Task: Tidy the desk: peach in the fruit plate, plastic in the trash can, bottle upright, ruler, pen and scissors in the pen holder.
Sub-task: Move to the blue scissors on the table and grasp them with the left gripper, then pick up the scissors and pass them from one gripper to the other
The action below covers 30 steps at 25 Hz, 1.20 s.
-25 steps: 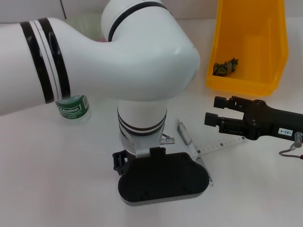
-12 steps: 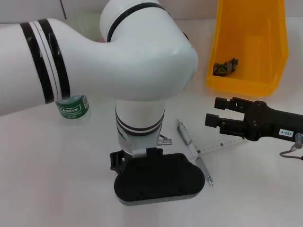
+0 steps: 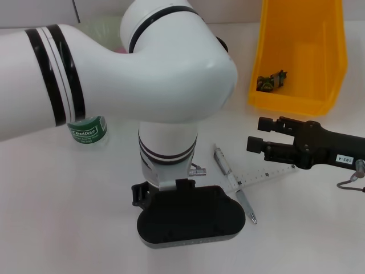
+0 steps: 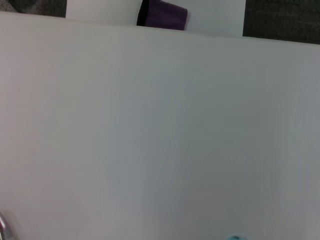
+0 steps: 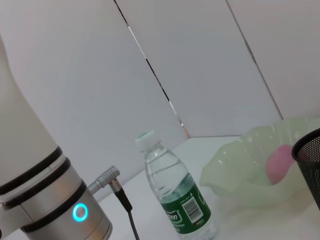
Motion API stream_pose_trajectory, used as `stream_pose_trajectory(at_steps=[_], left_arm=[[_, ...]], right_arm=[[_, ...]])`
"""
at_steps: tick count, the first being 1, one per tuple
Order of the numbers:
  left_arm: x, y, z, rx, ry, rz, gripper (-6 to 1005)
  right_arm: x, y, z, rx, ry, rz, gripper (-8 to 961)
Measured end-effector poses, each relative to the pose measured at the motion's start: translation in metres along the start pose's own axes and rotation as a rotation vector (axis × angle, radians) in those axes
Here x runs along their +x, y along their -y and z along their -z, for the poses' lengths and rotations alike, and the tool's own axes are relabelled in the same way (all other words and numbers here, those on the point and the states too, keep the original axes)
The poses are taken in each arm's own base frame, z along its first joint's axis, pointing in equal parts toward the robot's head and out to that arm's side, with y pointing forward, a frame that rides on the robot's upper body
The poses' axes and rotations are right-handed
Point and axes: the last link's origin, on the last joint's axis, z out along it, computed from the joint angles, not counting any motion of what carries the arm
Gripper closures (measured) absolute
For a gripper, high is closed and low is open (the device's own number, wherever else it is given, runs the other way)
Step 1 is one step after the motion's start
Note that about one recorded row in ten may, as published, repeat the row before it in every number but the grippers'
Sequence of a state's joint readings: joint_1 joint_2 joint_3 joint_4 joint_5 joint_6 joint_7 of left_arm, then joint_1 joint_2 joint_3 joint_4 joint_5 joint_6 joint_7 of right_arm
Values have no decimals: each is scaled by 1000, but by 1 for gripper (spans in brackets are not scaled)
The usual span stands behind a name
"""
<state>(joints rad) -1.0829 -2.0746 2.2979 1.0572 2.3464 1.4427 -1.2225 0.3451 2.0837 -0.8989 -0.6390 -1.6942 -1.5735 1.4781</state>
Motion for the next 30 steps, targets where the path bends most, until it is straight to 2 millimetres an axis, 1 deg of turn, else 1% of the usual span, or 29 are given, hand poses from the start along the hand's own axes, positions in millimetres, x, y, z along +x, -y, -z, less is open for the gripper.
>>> stream_pose_trajectory(at_steps=[16,26,30], left_arm=[[0,0,-5,-2,8,-35,811],[-4,2,-3,4,42,-15,804],[-7,1,-3,4,71,18,802]], right_arm=[[-1,-1,0,-9,0,0,161],[0,-2,1,-11,0,-10,161],[-2,-2,3,-12,16,-17,161]])
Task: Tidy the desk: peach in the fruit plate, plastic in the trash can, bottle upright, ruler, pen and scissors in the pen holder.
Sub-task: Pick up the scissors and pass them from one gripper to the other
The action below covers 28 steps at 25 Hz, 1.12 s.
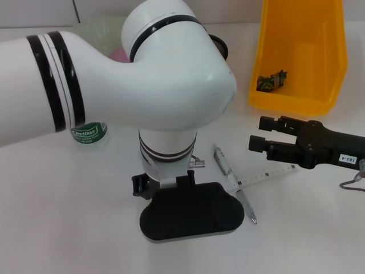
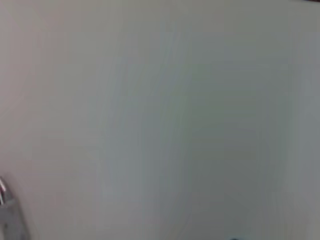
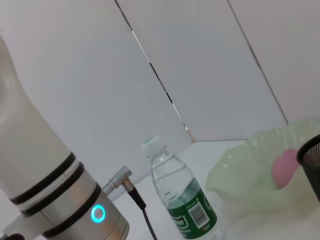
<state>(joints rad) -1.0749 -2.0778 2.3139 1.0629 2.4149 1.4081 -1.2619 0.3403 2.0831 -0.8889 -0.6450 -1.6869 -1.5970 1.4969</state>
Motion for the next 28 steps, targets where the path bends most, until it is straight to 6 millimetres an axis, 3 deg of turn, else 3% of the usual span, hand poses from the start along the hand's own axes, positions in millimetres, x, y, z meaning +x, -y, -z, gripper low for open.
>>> stream_pose_trajectory(at_steps=[15,20,28], left_arm=[[-1,6,25,39,16,34,791],[0,9,31,48,27,26,788],[3,16,54,89,56,19,782]], right_arm=[[-16,5,2,20,19,-78,162],[-37,15,0,30,36,-376,162],[-52,23,1,20,-3,-629,162]])
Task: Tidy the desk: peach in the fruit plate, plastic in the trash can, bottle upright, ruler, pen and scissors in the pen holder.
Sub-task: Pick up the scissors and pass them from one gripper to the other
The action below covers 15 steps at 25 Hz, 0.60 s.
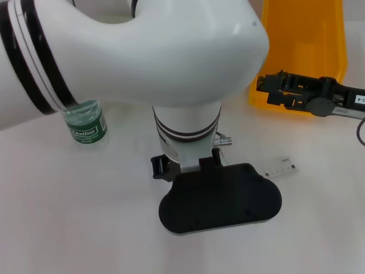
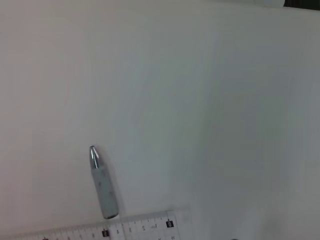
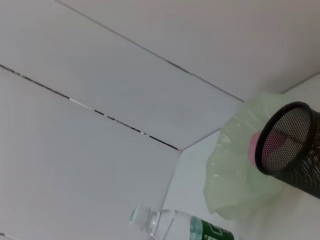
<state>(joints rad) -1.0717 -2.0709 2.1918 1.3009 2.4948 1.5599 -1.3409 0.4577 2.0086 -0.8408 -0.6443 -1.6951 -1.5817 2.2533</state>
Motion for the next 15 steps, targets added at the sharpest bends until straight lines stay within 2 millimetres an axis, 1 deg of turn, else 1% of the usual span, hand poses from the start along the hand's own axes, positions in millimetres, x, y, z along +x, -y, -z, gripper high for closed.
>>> stream_pose_trajectory(at_steps=[3,5,6,7,8,9,10,11,13,15], left_arm=[[2,3,6,14,12,-6,780],[2,4,8,22,19,-7,778],[2,4,8,22,19,-7,778],[3,8,15,45,34,-12,777],[3,8,15,45,34,-12,776],[6,12,22,64,44,-25,776],[6,12,22,64,44,-25,775],[6,12,22,64,44,-25,774],[7,19,32,96,71,-47,773],[8,20,33,99,74,-51,771]], right_arm=[[-1,0,0,-1,-5,-46,162],[-5,1,0,-1,-19,-119,162],[-5,1,0,-1,-19,-119,162],[-6,2,1,1,-24,-143,162],[-7,2,2,3,-28,-158,162],[-8,3,3,10,-37,-173,162],[-8,6,4,35,-64,-196,162],[-8,6,4,35,-64,-196,162],[-7,8,4,60,-85,-208,162],[-7,9,3,69,-91,-214,162]])
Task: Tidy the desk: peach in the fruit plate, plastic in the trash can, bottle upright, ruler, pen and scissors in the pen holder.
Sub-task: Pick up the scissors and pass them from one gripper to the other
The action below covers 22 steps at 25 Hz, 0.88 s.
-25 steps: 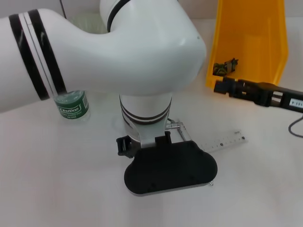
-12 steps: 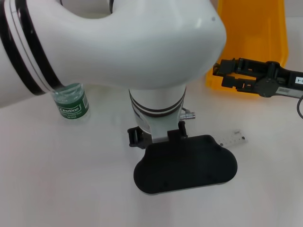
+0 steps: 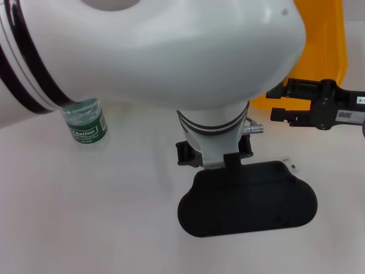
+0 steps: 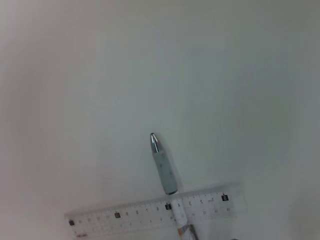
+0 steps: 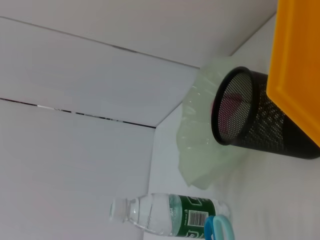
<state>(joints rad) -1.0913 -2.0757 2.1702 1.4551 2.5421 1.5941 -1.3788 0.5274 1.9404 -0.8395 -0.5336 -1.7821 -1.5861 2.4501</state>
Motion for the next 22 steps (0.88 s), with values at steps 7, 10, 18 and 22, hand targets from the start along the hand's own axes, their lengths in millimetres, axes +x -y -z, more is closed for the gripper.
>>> stream_pose_trajectory(at_steps=[7,10,18,22], left_arm=[[3,5,7,12,8,-18,766],[5,6,7,14,6,-25,764],[7,9,9,29,7,-39,759],[9,11,11,42,10,-49,756]], right_arm=[[0,-1,-13,0,0,9,162],[1,0,-25,12,-4,25,161],[-2,-2,-40,16,-2,41,162],[-3,-5,-48,9,-9,53,162]])
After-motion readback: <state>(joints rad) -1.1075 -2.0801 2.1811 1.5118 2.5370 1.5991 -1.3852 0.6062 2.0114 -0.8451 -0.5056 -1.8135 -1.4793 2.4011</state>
